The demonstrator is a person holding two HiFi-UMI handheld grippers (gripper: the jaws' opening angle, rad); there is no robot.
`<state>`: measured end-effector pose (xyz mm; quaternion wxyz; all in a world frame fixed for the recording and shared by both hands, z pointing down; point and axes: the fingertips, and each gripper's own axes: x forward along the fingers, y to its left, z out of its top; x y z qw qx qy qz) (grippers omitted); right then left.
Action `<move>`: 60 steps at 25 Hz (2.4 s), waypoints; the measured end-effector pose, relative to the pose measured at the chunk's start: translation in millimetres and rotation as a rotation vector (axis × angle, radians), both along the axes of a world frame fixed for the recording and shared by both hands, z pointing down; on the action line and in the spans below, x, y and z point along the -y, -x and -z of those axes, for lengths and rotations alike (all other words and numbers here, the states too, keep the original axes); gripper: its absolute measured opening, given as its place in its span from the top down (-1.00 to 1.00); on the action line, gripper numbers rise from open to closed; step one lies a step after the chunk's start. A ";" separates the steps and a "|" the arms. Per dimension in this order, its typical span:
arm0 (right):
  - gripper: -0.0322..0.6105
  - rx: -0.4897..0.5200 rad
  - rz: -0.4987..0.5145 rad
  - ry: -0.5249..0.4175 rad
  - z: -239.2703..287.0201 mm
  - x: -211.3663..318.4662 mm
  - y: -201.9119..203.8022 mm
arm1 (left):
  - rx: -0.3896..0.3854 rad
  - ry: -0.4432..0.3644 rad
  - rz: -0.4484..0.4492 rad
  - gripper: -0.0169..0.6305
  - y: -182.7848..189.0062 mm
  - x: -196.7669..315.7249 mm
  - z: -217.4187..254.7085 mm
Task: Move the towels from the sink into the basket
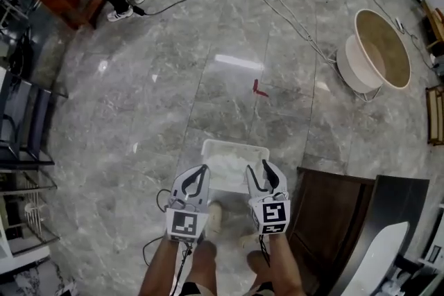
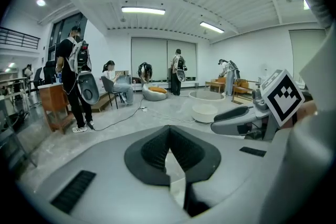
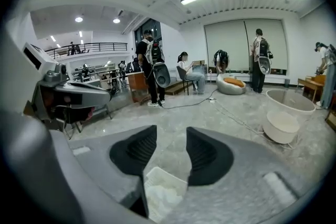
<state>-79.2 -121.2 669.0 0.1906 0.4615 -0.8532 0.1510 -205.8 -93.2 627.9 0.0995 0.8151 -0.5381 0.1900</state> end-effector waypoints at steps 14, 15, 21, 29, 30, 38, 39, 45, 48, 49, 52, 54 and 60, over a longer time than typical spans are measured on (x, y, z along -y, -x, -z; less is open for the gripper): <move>0.72 0.040 -0.116 -0.163 229.7 -36.8 -63.5 | 0.003 -0.136 -0.090 0.92 -59.9 -27.7 205.7; 0.74 0.039 -0.129 -0.179 245.1 -39.3 -69.2 | -0.003 -0.146 -0.097 0.92 -64.2 -29.4 218.9; 0.85 0.028 -0.195 -0.233 322.5 -77.7 -102.8 | -0.053 -0.163 -0.101 0.92 -83.8 -58.5 287.3; 0.87 0.024 -0.291 -0.297 382.2 -127.5 -131.5 | -0.035 -0.206 -0.211 0.92 -101.2 -92.2 333.6; 0.87 0.020 -0.302 -0.306 385.6 -131.9 -135.4 | -0.035 -0.216 -0.221 0.92 -103.6 -94.0 337.8; 0.87 -0.012 -0.359 -0.312 389.9 -169.0 -150.8 | -0.033 -0.239 -0.259 0.92 -108.1 -114.4 351.7; 0.87 -0.010 -0.363 -0.312 389.3 -172.6 -152.1 | -0.033 -0.240 -0.261 0.92 -109.1 -115.8 351.5; 0.87 -0.017 -0.369 -0.327 390.2 -178.8 -158.2 | -0.051 -0.239 -0.273 0.92 -120.1 -120.3 349.5; 0.87 -0.016 -0.376 -0.332 394.1 -179.2 -159.7 | -0.043 -0.234 -0.279 0.92 -122.9 -121.0 348.9; 0.87 -0.016 -0.378 -0.330 395.1 -179.5 -160.4 | -0.042 -0.234 -0.283 0.92 -124.4 -121.5 349.9; 0.87 -0.015 -0.386 -0.326 396.2 -182.0 -163.3 | -0.052 -0.235 -0.297 0.92 -129.9 -123.8 353.2; 0.87 -0.014 -0.395 -0.326 396.7 -186.0 -165.8 | -0.055 -0.232 -0.309 0.92 -134.5 -126.5 353.6; 0.87 -0.025 -0.463 -0.334 393.9 -206.5 -182.3 | -0.064 -0.241 -0.388 0.92 -157.6 -135.9 352.0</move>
